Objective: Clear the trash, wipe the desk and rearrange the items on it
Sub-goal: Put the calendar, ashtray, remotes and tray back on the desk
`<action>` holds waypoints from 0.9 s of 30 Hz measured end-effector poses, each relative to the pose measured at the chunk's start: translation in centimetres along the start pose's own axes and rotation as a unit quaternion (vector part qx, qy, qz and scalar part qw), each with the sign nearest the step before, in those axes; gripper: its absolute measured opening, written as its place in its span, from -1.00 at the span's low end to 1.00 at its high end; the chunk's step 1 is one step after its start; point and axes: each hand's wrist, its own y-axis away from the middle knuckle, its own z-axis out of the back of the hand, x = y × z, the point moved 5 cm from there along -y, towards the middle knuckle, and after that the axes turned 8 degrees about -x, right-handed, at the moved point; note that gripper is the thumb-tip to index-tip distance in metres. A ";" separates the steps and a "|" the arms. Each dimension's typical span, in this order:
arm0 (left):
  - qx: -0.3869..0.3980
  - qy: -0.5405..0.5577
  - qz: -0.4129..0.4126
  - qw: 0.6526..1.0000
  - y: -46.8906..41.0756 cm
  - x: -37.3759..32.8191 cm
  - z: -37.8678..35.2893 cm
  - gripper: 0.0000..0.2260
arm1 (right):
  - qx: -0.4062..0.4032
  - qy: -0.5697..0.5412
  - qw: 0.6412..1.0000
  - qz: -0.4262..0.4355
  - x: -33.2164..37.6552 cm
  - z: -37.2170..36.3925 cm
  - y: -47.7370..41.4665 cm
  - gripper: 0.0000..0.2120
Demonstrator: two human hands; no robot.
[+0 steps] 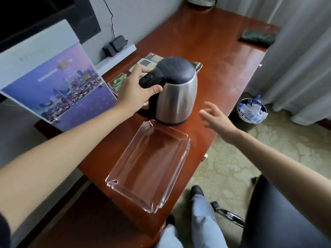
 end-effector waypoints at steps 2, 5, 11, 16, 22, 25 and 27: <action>0.010 -0.004 0.006 1.000 -0.7 -0.3 -2.2 -0.55 | 0.044 -0.016 0.997 0.069 2.2 0.8 -2.7 -0.36; 0.001 -0.014 0.029 0.999 -1.8 0.0 -4.7 -0.44 | 0.116 0.001 0.984 0.134 3.8 1.0 -6.1 -0.30; -0.033 -0.025 0.088 0.995 -2.0 1.2 -8.4 -0.46 | 0.183 0.019 0.971 0.153 3.8 1.0 -11.7 -0.24; -0.022 -0.038 0.106 0.993 -2.8 2.5 -8.7 -0.56 | 0.164 0.055 0.974 0.147 3.5 0.6 -14.0 -0.07; 0.022 -0.069 0.098 0.993 -2.9 3.1 -8.5 -0.59 | 0.042 0.050 0.984 0.168 2.3 0.5 -12.0 -0.28; 0.025 -0.074 0.094 0.993 -1.8 3.7 -7.7 -0.57 | -0.013 0.045 0.984 0.172 1.8 -0.2 -10.3 -0.33; 0.024 -0.074 0.081 0.994 -1.4 3.6 -7.4 -0.54 | -0.011 0.044 0.986 0.158 1.9 -0.7 -10.3 -0.31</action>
